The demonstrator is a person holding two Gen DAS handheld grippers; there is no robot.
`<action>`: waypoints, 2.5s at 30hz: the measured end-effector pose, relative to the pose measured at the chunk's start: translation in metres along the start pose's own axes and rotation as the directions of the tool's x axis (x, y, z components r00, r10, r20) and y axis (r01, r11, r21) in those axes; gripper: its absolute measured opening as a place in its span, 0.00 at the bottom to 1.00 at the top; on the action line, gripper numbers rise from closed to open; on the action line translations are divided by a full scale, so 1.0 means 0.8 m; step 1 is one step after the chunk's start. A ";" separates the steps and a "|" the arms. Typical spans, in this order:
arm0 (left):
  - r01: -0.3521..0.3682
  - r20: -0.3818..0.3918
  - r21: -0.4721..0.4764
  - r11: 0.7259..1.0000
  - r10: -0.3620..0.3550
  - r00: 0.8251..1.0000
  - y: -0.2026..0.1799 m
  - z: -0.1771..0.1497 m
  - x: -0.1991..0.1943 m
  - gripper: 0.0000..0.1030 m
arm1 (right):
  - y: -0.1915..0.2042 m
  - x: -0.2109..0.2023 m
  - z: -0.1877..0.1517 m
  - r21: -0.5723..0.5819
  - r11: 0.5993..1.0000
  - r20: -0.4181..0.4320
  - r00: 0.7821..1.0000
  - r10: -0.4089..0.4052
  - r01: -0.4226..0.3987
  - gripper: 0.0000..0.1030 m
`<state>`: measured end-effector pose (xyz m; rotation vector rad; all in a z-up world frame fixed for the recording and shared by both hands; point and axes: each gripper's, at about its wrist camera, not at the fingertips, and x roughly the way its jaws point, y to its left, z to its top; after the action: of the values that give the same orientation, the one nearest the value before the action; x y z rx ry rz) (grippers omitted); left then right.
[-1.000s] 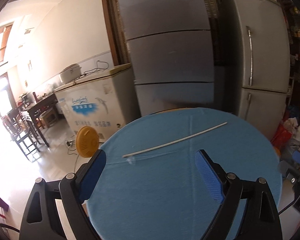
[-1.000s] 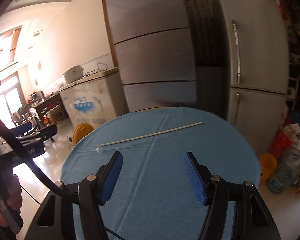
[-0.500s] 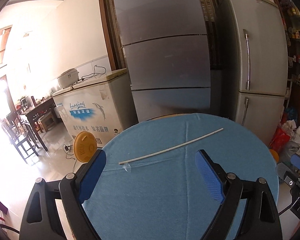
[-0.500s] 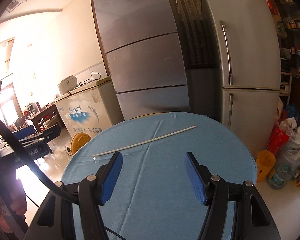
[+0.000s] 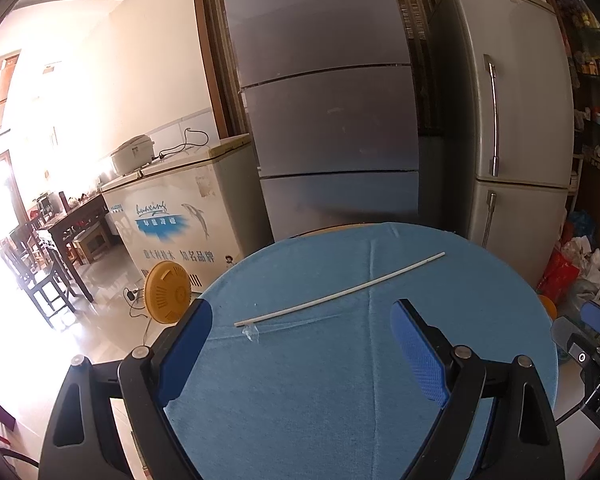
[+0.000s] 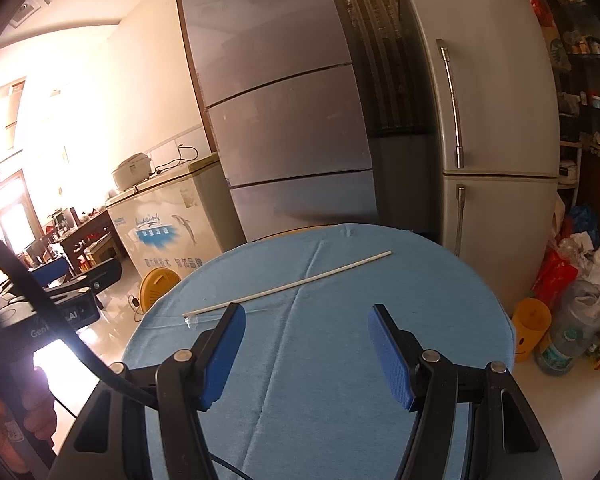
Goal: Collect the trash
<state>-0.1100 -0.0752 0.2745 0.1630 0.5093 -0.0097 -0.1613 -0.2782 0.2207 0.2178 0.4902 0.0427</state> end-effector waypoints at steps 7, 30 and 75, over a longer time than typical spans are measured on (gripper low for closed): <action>0.002 -0.005 -0.002 1.000 -0.003 1.000 0.002 -0.002 0.002 0.88 | 0.005 0.005 -0.001 -0.003 1.000 -0.009 1.000 -0.001 0.001 0.66; 0.003 -0.006 -0.014 1.000 -0.004 1.000 0.011 -0.007 0.006 0.88 | 0.018 0.018 -0.002 -0.028 0.999 -0.022 1.000 0.017 -0.018 0.66; -0.001 0.000 -0.036 0.999 0.001 1.000 0.015 -0.010 0.004 0.88 | 0.028 0.024 0.000 -0.051 0.998 -0.026 0.999 0.038 -0.039 0.66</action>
<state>-0.1109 -0.0618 0.2678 0.1285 0.5090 0.0008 -0.1442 -0.2546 0.2169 0.1764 0.5091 0.0953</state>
